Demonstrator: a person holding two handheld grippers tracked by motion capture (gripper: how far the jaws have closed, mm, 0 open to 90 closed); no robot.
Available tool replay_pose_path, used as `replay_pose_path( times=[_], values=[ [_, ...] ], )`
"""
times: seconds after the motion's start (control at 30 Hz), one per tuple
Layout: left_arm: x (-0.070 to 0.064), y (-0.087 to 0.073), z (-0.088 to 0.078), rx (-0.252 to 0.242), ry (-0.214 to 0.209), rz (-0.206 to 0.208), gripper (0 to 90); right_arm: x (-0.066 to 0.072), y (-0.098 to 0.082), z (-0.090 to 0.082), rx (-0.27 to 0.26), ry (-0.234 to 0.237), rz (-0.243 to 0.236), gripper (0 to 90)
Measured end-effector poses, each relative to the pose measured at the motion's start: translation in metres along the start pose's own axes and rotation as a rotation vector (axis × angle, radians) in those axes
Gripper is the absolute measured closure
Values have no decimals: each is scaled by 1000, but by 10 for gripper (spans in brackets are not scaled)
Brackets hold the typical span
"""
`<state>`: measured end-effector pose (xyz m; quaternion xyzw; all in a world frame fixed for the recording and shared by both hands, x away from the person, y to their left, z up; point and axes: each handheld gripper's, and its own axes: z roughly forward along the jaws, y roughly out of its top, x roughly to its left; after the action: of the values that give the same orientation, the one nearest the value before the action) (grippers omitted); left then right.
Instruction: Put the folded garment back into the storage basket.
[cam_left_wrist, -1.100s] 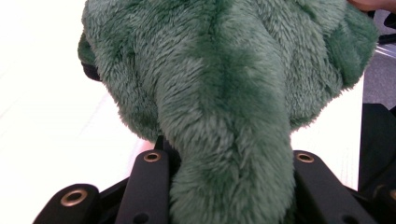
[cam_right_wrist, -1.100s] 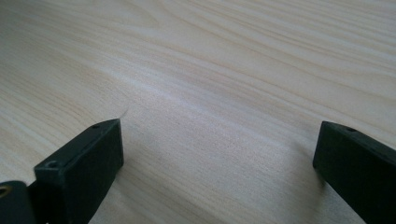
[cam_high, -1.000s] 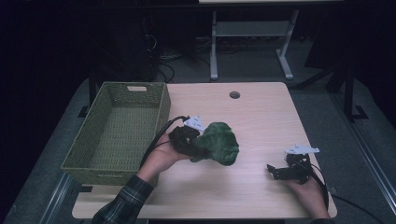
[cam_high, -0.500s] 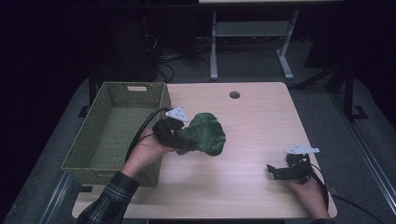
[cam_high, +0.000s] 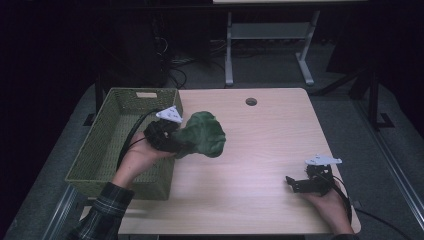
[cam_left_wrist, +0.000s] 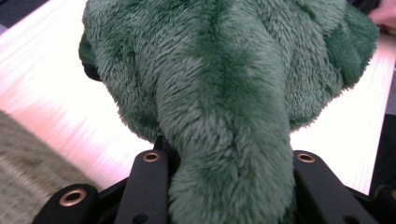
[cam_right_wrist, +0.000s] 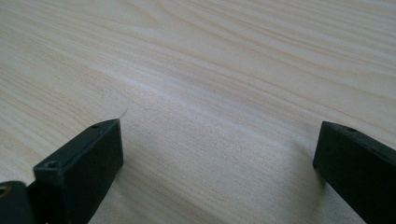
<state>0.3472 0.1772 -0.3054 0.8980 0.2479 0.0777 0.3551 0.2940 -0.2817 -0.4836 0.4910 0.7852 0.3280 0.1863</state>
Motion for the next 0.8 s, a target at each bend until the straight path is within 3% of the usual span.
replay_pose_path(
  times=[0.3, 0.47, 0.8],
  values=[
    [19, -13, -30, -20, 70, -43, 640, 0, 0, 0, 0, 0, 0, 13],
    [32, -25, -45, -38, 111, -88, 641, 0, 0, 0, 0, -1, 1, 14],
    [52, -49, -62, -46, 187, -144, 640, 0, 0, 0, 0, -1, 1, 14]
  ],
)
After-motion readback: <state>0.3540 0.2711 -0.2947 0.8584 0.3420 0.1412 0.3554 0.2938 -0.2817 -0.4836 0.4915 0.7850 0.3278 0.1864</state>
